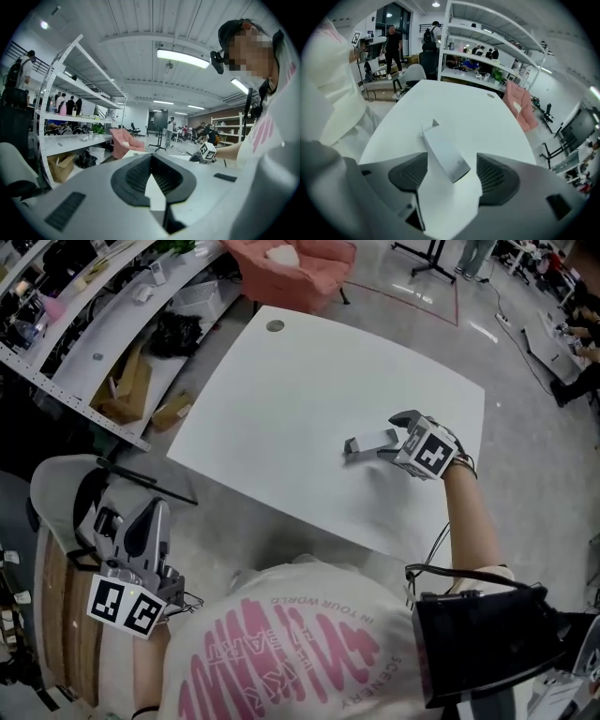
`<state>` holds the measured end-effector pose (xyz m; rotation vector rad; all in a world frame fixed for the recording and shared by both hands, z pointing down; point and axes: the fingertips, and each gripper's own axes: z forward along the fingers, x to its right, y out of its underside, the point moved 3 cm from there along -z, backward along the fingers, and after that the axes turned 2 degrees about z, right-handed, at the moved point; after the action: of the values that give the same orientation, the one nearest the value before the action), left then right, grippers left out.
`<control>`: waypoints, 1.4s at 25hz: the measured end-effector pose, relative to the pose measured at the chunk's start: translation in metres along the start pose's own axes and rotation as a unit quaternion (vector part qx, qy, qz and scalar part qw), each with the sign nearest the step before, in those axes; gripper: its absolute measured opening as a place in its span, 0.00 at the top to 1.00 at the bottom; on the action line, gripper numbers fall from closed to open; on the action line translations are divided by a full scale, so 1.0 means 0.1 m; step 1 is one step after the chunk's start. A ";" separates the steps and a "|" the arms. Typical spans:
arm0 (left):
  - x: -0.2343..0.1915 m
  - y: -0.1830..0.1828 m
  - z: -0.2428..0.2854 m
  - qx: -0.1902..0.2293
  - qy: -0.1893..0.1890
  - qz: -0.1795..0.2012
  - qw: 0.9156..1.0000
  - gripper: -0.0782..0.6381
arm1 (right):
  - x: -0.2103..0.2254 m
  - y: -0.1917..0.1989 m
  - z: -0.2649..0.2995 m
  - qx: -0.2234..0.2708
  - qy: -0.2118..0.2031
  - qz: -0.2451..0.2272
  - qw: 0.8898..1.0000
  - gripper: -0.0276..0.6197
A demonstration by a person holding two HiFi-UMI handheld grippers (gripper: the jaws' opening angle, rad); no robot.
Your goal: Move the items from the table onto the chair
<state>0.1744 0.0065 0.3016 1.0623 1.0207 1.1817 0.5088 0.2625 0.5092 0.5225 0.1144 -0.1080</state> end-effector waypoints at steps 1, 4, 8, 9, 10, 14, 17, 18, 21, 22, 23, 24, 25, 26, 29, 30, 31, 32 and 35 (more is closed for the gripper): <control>-0.01 0.00 -0.02 -0.002 -0.005 -0.004 1.000 0.88 | 0.03 0.01 0.03 -0.011 0.001 -0.009 1.000 0.45; -0.04 -0.02 -0.05 -0.009 -0.014 -0.006 1.000 0.88 | 0.10 0.07 0.13 -0.037 -0.005 -0.027 0.999 0.42; -0.12 -0.02 -0.10 -0.010 -0.025 -0.012 1.000 0.88 | 0.09 0.07 0.18 -0.050 -0.025 -0.033 0.998 0.43; -0.14 -0.01 -0.11 -0.009 -0.027 -0.015 0.999 0.88 | 0.08 0.08 0.19 -0.054 -0.028 -0.033 0.998 0.43; -0.15 -0.01 -0.12 -0.009 -0.028 -0.018 0.999 0.88 | 0.07 0.09 0.19 -0.057 -0.028 -0.033 0.997 0.43; -0.19 0.06 -0.14 -0.010 -0.029 -0.027 0.999 0.88 | 0.05 0.10 0.21 -0.060 -0.015 -0.023 0.998 0.53; -0.23 0.11 -0.18 -0.007 -0.029 -0.034 0.999 0.88 | 0.02 0.06 0.19 -0.056 -0.010 -0.017 0.998 0.59; -0.25 0.13 -0.19 -0.006 -0.029 -0.036 0.999 0.88 | 0.00 0.06 0.18 -0.057 -0.011 -0.016 0.998 0.60; -0.30 0.15 -0.20 0.001 -0.030 -0.043 0.999 0.88 | -0.07 0.11 0.16 -0.066 -0.021 0.000 0.998 0.63; -0.31 0.16 -0.20 0.004 -0.029 -0.046 0.999 0.88 | -0.09 0.12 0.15 -0.065 -0.022 0.008 0.998 0.63; -0.31 0.17 -0.20 0.007 -0.028 -0.047 0.998 0.88 | -0.09 0.13 0.13 -0.060 -0.022 0.020 0.998 0.64; -0.32 0.17 -0.19 0.009 -0.026 -0.048 0.998 0.88 | -0.08 0.13 0.10 -0.054 -0.021 0.037 0.998 0.64; -0.32 0.18 -0.18 0.011 -0.024 -0.050 0.998 0.88 | -0.08 0.13 0.08 -0.045 -0.019 0.060 0.997 0.64; -0.33 0.18 -0.17 0.013 -0.021 -0.051 0.998 0.88 | -0.08 0.12 0.05 -0.033 -0.017 0.088 0.995 0.65; -0.40 0.21 -0.19 0.025 -0.015 -0.060 0.998 0.88 | -0.14 0.04 -0.03 0.020 -0.012 0.168 0.986 0.66; -0.43 0.21 -0.21 0.030 -0.015 -0.064 0.997 0.88 | -0.16 0.01 -0.06 0.041 -0.011 0.192 0.981 0.66; -0.46 0.22 -0.24 0.035 -0.015 -0.068 0.997 0.88 | -0.18 -0.04 -0.09 0.063 -0.010 0.215 0.975 0.66; -0.48 0.22 -0.26 0.038 -0.015 -0.071 0.997 0.88 | -0.20 -0.08 -0.11 0.085 -0.010 0.238 0.968 0.66; -0.57 0.25 -0.37 0.045 -0.017 -0.077 0.996 0.88 | -0.27 -0.23 -0.16 0.149 -0.014 0.307 0.940 0.66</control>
<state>0.1281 -0.0448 0.3211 1.0498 1.1173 0.9972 0.4780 0.2527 0.4882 0.8379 -0.0985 0.4853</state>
